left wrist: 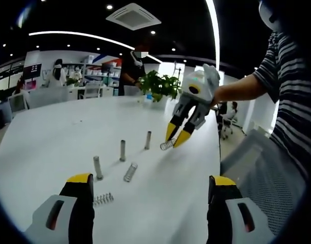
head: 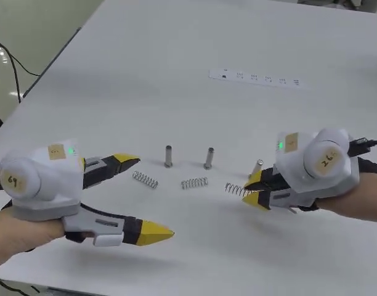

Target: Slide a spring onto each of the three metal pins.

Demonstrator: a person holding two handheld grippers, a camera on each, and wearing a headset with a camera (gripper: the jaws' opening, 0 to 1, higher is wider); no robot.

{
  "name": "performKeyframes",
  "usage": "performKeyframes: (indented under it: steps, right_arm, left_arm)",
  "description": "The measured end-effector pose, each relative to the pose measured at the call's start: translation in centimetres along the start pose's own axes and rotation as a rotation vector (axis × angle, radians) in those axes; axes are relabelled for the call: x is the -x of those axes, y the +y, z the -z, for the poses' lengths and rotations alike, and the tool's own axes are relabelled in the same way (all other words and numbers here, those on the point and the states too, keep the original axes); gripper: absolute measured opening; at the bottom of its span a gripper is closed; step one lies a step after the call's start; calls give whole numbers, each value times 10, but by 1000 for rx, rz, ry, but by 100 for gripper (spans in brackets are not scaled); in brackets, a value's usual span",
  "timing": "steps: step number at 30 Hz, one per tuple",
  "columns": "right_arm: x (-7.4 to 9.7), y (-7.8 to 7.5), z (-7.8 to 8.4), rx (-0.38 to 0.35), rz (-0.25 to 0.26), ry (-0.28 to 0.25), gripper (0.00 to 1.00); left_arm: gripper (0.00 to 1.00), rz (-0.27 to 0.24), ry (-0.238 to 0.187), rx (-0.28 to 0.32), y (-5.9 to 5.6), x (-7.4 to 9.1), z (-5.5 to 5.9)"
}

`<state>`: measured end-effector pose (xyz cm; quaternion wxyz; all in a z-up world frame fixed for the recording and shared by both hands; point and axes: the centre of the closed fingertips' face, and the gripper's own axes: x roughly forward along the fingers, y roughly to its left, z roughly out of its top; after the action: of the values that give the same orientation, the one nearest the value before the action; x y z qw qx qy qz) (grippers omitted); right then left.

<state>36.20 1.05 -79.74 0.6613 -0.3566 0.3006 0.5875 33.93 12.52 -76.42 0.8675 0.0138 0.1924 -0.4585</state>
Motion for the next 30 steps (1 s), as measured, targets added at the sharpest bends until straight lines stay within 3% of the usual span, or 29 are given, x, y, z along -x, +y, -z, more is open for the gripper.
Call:
performKeyframes:
  steps: [3, 14, 17, 30]
  right_arm:
    - [2, 6, -6, 30, -4, -4, 8]
    - [11, 14, -20, 87, -11, -21, 8]
    - [12, 18, -23, 102, -18, -26, 8]
    - [14, 26, -35, 149, -34, -46, 8]
  left_arm:
    - [80, 16, -6, -10, -2, -8, -5]
    - [69, 92, 1, -42, -23, -33, -8]
    - [55, 104, 6, -55, -27, -38, -8]
    - [37, 150, -18, -79, -41, -56, -19]
